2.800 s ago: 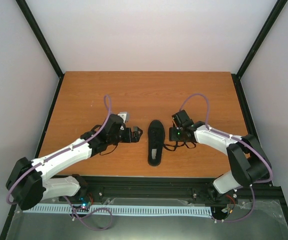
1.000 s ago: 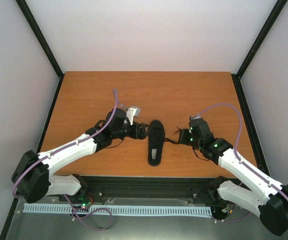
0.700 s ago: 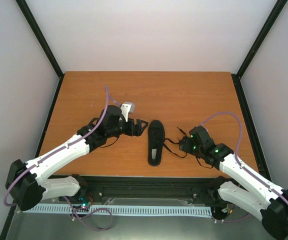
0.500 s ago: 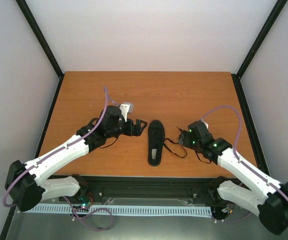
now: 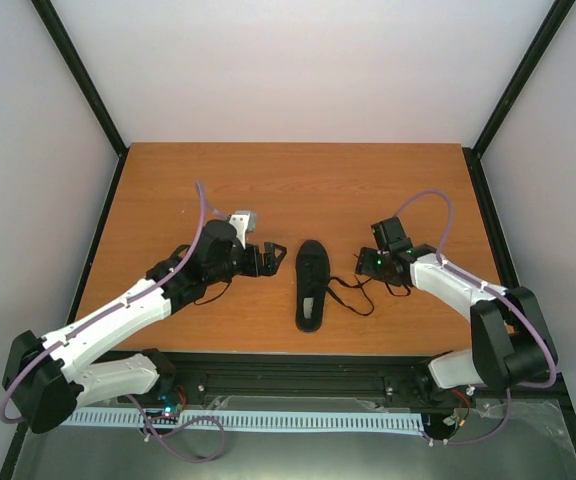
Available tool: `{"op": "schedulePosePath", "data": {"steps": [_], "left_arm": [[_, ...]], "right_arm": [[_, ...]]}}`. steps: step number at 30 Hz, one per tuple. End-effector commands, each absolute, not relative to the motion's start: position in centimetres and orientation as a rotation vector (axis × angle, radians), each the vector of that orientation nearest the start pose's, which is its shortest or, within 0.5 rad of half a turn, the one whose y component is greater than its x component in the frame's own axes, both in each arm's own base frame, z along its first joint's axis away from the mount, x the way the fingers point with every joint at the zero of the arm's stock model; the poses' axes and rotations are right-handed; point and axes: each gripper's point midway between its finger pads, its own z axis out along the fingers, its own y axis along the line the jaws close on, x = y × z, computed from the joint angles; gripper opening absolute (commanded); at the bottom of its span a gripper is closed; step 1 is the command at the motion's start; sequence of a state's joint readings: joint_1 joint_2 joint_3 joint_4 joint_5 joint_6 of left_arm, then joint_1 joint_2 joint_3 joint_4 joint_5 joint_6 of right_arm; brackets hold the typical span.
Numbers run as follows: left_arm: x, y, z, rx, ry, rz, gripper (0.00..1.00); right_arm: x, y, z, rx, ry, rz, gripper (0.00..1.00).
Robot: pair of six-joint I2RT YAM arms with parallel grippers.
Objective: Tie the shoes
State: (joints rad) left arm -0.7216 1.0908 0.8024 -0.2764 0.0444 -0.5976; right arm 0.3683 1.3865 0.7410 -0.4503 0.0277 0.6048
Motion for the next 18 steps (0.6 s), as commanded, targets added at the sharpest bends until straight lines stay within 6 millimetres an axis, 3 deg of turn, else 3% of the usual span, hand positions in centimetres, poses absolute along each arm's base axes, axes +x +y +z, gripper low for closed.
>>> {"op": "schedulePosePath", "data": {"steps": [1,14,18], "left_arm": [[26.4,-23.4,20.6,0.117,2.238,-0.783,1.0],[26.1,-23.5,20.2,0.117,2.253,-0.797,1.0],[26.0,-23.2,20.3,0.11,2.248,-0.793,1.0]], "right_arm": [[29.9,11.6,4.5,0.27,2.681,0.312,0.69],[30.6,11.0,1.9,0.269,2.733,0.214,0.57],[30.5,10.9,1.2,0.27,2.751,0.196,0.46]]}}
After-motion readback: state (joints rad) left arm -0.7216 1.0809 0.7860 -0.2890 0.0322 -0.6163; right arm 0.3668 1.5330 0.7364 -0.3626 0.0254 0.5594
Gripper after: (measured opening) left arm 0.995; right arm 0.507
